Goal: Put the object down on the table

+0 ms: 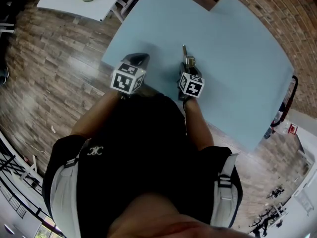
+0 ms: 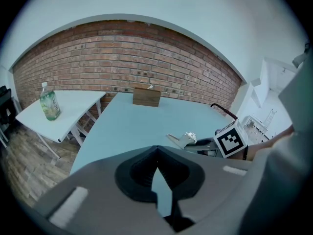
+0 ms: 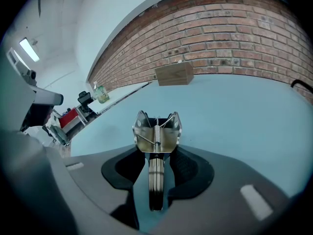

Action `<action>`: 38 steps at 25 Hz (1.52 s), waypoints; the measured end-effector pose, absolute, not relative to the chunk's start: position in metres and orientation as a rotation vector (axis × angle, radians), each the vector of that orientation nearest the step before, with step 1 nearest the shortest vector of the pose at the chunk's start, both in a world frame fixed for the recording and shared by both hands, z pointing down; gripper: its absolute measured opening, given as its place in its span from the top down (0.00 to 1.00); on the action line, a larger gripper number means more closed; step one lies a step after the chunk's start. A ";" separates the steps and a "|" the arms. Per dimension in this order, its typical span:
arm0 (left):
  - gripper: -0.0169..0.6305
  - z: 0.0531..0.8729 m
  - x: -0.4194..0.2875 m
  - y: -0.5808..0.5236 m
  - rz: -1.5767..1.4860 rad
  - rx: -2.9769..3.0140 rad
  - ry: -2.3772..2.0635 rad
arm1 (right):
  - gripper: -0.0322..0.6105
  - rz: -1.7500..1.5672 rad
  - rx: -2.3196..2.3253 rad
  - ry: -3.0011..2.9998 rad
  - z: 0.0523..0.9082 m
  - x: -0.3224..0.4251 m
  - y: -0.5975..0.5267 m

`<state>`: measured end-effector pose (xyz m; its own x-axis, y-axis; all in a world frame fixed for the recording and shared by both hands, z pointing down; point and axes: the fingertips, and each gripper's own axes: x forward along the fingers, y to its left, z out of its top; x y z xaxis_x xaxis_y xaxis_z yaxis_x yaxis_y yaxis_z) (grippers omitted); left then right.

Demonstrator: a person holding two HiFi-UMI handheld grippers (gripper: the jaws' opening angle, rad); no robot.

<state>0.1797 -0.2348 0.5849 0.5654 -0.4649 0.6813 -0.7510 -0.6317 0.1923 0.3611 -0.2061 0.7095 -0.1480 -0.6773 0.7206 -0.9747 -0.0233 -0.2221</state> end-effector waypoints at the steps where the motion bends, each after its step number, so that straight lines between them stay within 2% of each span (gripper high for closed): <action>1: 0.97 0.585 0.180 -0.236 0.818 2.335 -0.976 | 0.68 0.998 1.723 -1.858 0.710 0.361 -0.206; 14: 0.97 0.582 0.183 -0.240 0.800 2.353 -0.971 | 0.68 0.957 1.747 -1.783 0.714 0.367 -0.208; 20: 0.97 0.581 0.179 -0.238 0.797 2.352 -0.978 | 0.60 0.915 1.767 -1.699 0.721 0.375 -0.203; 33: 0.97 0.581 0.178 -0.242 0.786 2.354 -0.978 | 0.55 0.909 1.785 -1.585 0.725 0.377 -0.204; 38: 0.97 0.580 0.178 -0.241 0.773 2.350 -0.961 | 0.46 0.959 1.837 -1.506 0.724 0.389 -0.199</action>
